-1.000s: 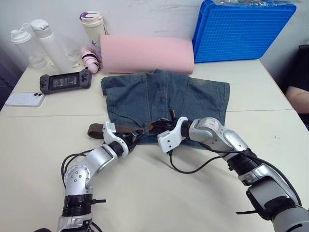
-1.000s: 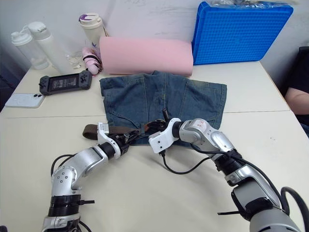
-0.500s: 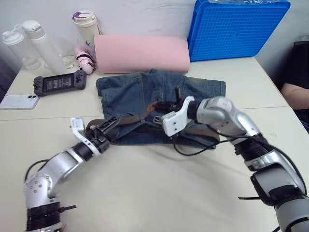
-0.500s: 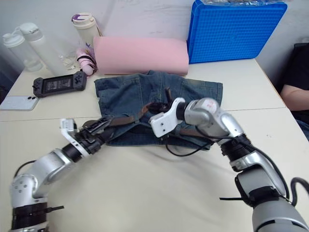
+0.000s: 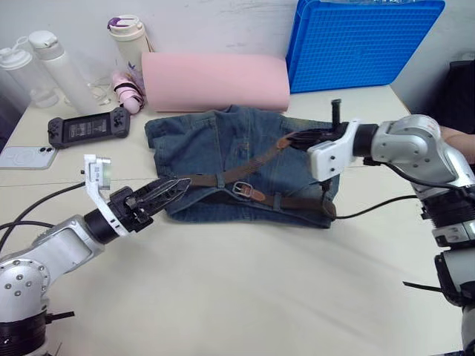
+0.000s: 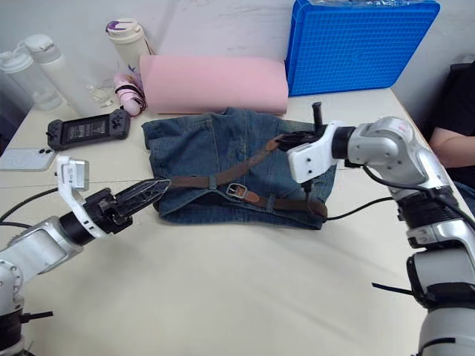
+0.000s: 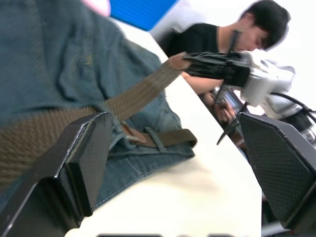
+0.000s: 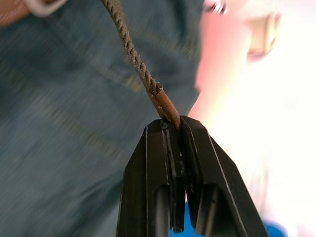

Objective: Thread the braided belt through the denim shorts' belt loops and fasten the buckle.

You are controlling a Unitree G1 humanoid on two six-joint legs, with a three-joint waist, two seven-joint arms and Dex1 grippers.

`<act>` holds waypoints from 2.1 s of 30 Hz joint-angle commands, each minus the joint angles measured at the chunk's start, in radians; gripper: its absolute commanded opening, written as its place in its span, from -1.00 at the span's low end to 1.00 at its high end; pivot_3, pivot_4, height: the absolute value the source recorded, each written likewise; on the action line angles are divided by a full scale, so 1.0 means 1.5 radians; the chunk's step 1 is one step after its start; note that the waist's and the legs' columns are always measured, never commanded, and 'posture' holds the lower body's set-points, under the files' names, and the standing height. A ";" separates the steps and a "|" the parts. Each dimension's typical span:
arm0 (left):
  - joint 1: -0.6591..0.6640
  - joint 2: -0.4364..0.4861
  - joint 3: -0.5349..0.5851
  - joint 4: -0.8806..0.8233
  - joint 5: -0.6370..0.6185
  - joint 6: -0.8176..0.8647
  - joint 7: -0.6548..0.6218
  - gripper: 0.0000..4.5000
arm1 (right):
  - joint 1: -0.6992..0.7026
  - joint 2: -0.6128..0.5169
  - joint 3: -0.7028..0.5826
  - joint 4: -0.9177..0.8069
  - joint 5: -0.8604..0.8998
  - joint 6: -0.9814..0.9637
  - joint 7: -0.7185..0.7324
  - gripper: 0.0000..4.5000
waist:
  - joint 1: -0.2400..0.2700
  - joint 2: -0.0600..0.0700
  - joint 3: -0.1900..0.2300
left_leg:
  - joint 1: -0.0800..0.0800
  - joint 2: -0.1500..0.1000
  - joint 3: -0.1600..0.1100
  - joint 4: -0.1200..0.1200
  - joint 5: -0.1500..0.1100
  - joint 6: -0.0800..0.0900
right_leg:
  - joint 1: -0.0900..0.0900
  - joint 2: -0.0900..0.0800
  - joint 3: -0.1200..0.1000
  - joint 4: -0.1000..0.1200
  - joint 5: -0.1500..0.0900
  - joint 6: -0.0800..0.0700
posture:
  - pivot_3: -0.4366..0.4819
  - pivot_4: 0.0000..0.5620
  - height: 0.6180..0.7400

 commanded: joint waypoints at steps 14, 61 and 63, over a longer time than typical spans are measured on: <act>-0.327 0.050 -0.210 0.102 0.420 -0.126 -0.246 0.97 | -0.015 -0.019 -0.084 -0.029 0.092 0.129 0.042 -1.00 | 0.002 0.001 0.001 | -0.001 -0.001 -0.001 0.000 0.000 0.000 | -0.001 -0.001 -0.001 0.000 0.000 0.000 | -0.05 -0.47 1.00; -0.401 -0.153 -0.389 0.295 1.107 -0.592 -0.182 -1.00 | 0.172 0.100 -0.094 -0.453 0.280 0.677 0.081 0.53 | 0.019 0.001 0.001 | -0.004 -0.001 -0.001 0.003 0.000 0.001 | -0.003 -0.002 -0.004 0.005 0.001 0.002 | -0.05 -0.47 1.00; -0.387 -0.147 -0.393 0.300 1.115 -0.604 -0.187 -1.00 | 0.201 0.111 -0.061 -0.463 0.261 0.688 0.072 0.53 | 0.020 0.001 0.001 | -0.004 -0.001 -0.001 0.004 0.000 0.001 | -0.003 -0.002 -0.004 0.005 0.001 0.002 | -0.05 -0.47 1.00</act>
